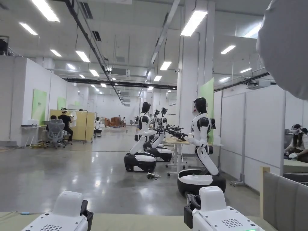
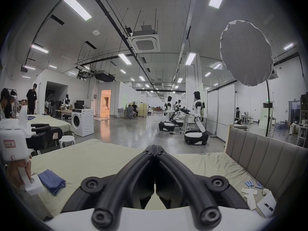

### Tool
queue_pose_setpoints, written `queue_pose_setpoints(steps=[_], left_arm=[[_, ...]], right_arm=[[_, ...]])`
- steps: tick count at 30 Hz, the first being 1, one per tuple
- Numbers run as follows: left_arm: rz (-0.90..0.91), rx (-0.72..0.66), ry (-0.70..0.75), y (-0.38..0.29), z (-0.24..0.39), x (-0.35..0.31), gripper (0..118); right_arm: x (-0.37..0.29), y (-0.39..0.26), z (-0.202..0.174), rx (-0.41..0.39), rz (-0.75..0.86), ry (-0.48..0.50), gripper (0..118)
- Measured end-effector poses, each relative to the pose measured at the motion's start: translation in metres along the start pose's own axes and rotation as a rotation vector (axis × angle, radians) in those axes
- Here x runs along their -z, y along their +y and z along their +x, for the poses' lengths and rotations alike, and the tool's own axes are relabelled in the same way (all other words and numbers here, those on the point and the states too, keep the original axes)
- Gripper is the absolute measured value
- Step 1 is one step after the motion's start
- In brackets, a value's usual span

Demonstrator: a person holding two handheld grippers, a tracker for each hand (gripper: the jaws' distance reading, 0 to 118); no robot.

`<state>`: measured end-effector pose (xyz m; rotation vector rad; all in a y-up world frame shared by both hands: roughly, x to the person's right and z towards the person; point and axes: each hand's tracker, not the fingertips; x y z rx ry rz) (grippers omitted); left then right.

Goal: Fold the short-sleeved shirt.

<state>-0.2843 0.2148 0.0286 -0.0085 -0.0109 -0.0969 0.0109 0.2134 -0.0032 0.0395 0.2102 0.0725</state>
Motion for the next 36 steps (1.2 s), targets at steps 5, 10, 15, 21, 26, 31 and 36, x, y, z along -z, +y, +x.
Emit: queue_pose_setpoints(steps=[5,10,15,21,26,31,36], left_arm=[[0.007,-0.007,0.005,-0.001,-0.006,0.003,6],[0.011,-0.019,0.02,-0.004,-0.006,0.004,105],[0.001,-0.026,0.033,-0.01,-0.01,0.014,107],[-0.016,-0.055,0.025,-0.01,-0.011,0.014,107],[-0.028,-0.057,0.023,-0.016,-0.011,0.014,107],[-0.039,-0.07,0.024,-0.018,-0.01,0.016,107],[-0.037,-0.062,0.021,-0.018,-0.008,0.016,107]], right_arm=[[-0.001,-0.001,-0.002,0.002,-0.003,0.001,0],[0.0,-0.001,-0.001,0.028,-0.022,0.017,61],[0.027,-0.011,0.005,0.043,-0.033,0.038,118],[0.016,0.011,-0.004,0.111,-0.125,-0.004,118],[-0.002,0.031,-0.017,0.085,-0.13,-0.117,118],[-0.005,0.031,-0.02,0.093,-0.156,-0.061,118],[0.001,0.02,-0.018,0.072,-0.071,-0.117,115]])
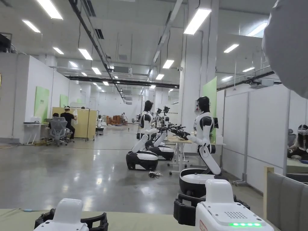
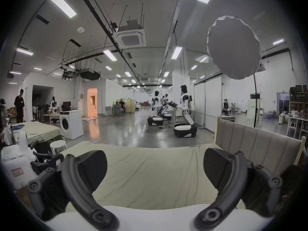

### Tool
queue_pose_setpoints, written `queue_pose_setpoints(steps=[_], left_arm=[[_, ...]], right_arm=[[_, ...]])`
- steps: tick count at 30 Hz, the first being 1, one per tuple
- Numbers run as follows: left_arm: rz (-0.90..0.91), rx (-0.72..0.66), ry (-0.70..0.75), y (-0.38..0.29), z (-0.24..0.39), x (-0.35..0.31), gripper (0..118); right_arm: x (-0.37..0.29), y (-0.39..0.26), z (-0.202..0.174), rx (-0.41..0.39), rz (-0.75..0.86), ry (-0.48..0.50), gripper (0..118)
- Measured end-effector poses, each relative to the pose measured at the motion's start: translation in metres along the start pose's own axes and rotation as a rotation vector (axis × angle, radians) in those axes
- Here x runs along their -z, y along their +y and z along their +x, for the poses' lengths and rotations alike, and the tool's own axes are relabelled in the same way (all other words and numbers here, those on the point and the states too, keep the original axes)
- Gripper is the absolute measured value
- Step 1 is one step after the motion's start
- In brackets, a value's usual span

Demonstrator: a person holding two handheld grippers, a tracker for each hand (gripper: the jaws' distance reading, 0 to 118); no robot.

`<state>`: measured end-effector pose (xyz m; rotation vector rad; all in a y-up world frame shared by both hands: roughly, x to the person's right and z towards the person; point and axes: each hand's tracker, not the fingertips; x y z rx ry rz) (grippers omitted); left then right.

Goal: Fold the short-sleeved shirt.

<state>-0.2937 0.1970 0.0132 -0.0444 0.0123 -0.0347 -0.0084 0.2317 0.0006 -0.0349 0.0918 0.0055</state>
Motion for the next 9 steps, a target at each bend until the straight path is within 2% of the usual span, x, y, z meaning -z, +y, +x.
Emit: queue_pose_setpoints(steps=[1,4,5,6,8,9], left_arm=[[0.001,0.0,0.001,-0.001,-0.001,0.003,107],[0.002,-0.001,0.002,-0.001,-0.001,0.004,107],[0.003,-0.003,0.004,-0.001,-0.001,0.004,107],[0.004,-0.004,0.004,-0.001,-0.001,0.003,107],[0.008,-0.004,0.002,-0.001,-0.001,0.001,107],[0.008,-0.002,0.003,-0.001,-0.001,0.0,107]], right_arm=[[0.004,0.003,0.005,0.023,-0.028,0.043,113],[-0.003,0.005,0.013,0.114,-0.052,0.077,115],[-0.003,0.003,0.015,0.099,-0.043,0.085,118],[-0.009,0.001,0.014,0.067,-0.004,0.135,118],[-0.011,-0.002,0.017,0.064,0.015,0.114,118],[-0.009,-0.003,0.017,0.03,0.032,0.122,118]])
